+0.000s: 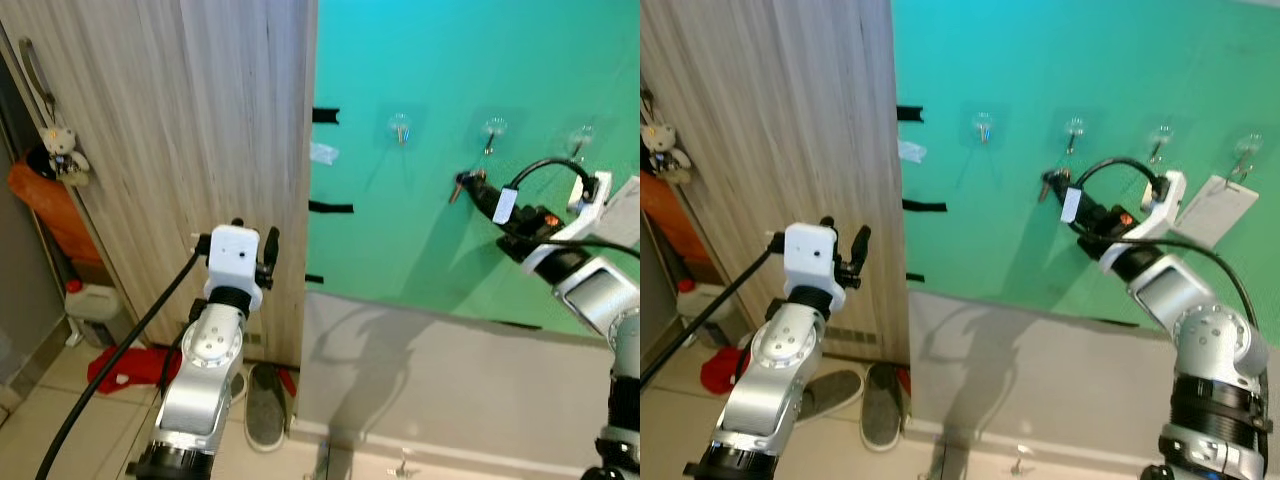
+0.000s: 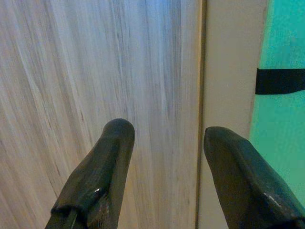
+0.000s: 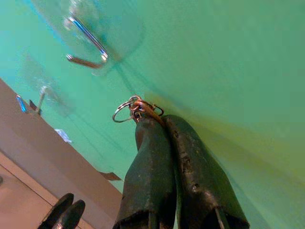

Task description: Hang keys on a hook

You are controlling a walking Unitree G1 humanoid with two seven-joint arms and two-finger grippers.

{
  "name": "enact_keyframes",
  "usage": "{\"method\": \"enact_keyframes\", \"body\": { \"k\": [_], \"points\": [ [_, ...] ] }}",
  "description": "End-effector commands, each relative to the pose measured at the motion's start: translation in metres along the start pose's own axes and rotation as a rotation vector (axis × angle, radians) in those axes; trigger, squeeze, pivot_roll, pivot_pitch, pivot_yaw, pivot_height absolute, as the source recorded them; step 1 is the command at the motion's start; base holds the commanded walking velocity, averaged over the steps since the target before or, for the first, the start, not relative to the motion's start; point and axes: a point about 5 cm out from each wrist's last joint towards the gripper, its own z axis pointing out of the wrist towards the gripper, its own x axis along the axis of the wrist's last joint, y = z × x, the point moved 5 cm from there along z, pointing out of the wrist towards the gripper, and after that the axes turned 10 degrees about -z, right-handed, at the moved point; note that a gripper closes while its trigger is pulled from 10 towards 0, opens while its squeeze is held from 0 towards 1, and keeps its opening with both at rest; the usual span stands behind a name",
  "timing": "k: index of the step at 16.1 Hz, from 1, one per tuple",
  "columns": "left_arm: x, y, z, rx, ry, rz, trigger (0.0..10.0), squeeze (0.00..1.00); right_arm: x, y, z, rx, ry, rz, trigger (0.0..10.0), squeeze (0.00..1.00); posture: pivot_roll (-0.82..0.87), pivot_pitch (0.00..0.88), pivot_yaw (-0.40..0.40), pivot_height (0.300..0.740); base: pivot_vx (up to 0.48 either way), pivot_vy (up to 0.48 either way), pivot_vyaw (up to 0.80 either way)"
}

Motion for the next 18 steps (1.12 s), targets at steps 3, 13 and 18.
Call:
{"method": "enact_keyframes", "body": {
  "k": [3,13,18],
  "points": [
    [0.0,0.002,0.001,-0.013,-0.006,-0.004,10.0,0.0,-0.001,-0.003,-0.001,-0.003,-0.005,-0.071,0.0,0.0,-0.06,0.0,-0.036,0.74,0.0,0.0,0.0],
    [0.002,0.006,0.0,-0.022,0.006,-0.004,10.0,0.0,0.03,-0.049,0.0,0.186,0.026,-0.261,0.0,0.0,-0.07,0.0,-0.037,0.74,0.0,0.0,0.0],
    [0.001,0.006,0.0,-0.024,0.002,-0.006,10.0,0.0,0.03,-0.028,-0.003,0.098,0.035,-0.22,0.0,0.0,-0.07,0.0,-0.036,0.74,0.0,0.0,0.0]
  ]
}}
